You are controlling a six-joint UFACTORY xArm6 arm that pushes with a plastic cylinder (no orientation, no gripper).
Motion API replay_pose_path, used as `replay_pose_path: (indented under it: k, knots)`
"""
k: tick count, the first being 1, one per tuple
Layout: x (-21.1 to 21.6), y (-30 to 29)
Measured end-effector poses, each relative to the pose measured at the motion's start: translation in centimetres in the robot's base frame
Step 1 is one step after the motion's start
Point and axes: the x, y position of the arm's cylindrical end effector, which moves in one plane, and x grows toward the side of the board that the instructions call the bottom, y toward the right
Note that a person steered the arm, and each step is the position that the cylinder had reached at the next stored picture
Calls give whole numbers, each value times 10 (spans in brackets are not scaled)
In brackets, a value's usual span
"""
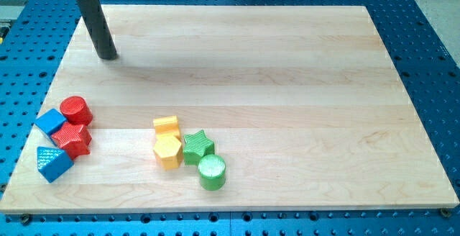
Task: Place your arm at the right of the green circle
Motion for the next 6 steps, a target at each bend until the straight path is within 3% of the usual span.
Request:
replay_pose_path:
  k: [2,4,6]
  knots:
    - [10,7]
    - [23,110]
    - [151,314]
